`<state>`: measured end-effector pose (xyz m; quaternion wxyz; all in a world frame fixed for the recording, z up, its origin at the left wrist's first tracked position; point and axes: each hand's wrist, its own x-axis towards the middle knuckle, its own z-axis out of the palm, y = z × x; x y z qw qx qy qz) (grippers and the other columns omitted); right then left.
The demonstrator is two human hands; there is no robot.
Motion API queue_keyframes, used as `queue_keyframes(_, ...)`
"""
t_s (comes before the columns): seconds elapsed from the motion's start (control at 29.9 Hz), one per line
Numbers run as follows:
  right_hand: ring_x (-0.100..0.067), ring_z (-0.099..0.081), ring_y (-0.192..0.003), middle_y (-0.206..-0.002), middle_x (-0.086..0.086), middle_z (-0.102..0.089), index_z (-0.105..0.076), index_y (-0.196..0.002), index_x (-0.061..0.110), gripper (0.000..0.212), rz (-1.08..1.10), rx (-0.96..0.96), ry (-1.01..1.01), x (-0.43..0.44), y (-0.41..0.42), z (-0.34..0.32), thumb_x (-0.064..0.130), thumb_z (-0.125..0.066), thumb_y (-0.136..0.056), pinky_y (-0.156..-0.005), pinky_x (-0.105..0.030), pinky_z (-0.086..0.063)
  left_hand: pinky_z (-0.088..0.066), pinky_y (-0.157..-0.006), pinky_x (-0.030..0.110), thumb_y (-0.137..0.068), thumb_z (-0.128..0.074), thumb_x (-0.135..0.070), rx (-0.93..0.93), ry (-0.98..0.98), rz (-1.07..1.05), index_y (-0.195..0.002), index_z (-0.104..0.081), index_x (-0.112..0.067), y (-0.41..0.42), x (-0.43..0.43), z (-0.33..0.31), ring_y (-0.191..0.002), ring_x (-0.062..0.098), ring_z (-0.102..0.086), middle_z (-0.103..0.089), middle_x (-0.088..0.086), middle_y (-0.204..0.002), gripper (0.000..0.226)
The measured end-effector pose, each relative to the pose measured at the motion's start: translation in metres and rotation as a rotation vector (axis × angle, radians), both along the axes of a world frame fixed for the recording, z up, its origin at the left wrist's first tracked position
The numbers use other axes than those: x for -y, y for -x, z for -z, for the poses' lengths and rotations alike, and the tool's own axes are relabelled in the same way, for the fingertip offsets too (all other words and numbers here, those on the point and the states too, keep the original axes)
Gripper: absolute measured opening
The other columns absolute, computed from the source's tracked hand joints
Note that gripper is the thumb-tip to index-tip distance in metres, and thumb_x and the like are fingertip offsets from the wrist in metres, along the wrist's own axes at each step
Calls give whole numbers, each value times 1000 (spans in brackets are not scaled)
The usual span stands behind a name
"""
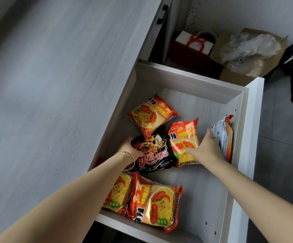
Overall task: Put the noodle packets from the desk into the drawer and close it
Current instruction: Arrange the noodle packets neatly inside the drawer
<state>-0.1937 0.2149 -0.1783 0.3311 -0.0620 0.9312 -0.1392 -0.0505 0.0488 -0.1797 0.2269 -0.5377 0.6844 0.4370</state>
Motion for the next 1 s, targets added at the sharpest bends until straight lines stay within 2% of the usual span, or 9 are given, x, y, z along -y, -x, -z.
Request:
queue_keyframes(0.1,-30,-58,-93,-114,-20,-62,-54,-106,2,48,-29,90,49,-3,3,-4,23,-75,-68,-72,-30,-41,-40,-106,35,-80,-73,-15,5,22,12,-146,-27,-9,0,-6,2,-131,28,-46,-44,11,-144,82)
queue_keyframes(0.27,-35,-61,-93,-99,-15,-67,-52,-90,10,31,-93,-66,117,4,-2,-23,29,-71,-75,-67,-30,-38,-46,-97,33,-78,-75,-21,12,36,52,-142,-34,-11,0,-17,1,-122,27,-54,-52,10,-137,76)
queue_keyframes(0.4,-32,-58,-94,-98,-13,-66,-55,-95,11,28,-175,-234,300,11,6,-53,25,-71,-77,-70,-29,-38,-45,-99,34,-80,-72,-22,-3,7,169,-131,-46,-14,7,-38,-1,-118,28,-56,-54,12,-131,58)
queue_keyframes(0.5,-19,-58,-90,-100,-1,-63,-56,-114,11,42,-228,-74,437,22,10,-72,22,-74,-77,-74,-26,-42,-44,-98,30,-87,-61,-18,-41,-51,274,-132,-47,-14,10,-54,-5,-121,24,-55,-57,8,-133,48)
queue_keyframes(0.6,-16,-61,-93,-108,3,-61,-44,-126,14,58,-296,124,476,39,4,-71,21,-74,-77,-78,-30,-48,-44,-99,35,-89,-51,-13,-15,125,195,-138,-39,-15,-2,-46,-16,-127,26,-50,-51,8,-138,50)
queue_keyframes(0.7,-22,-63,-98,-110,-2,-64,-43,-124,19,57,-458,167,395,63,-12,-45,31,-72,-77,-85,-36,-51,-43,-102,37,-92,-52,-15,36,274,2,-148,-22,-12,-28,-25,-32,-131,27,-47,-42,12,-146,63)
queue_keyframes(0.8,-24,-60,-104,-114,-3,-61,-46,-126,20,49,-606,229,327,91,-37,-15,34,-65,-83,-83,-33,-47,-41,-104,36,-97,-44,-14,48,283,9,-149,-17,-11,-54,-10,-38,-130,28,-47,-44,15,-144,59)
queue_keyframes(0.94,-29,-55,-116,-127,-12,-58,-51,-130,14,46,-631,304,336,121,-62,18,27,-61,-87,-93,-35,-45,-27,-117,39,-95,-45,-19,62,342,167,-151,3,-24,-74,-7,-28,-145,23,-21,-13,6,-159,74)
queue_keyframes(1.0,-32,-48,-120,-125,-13,-53,-55,-129,17,41,-625,146,242,126,-68,31,26,-58,-89,-98,-40,-42,-23,-119,37,-96,-42,-19,72,338,251,-151,4,-26,-76,-9,-25,-149,19,-7,6,1,-160,73)
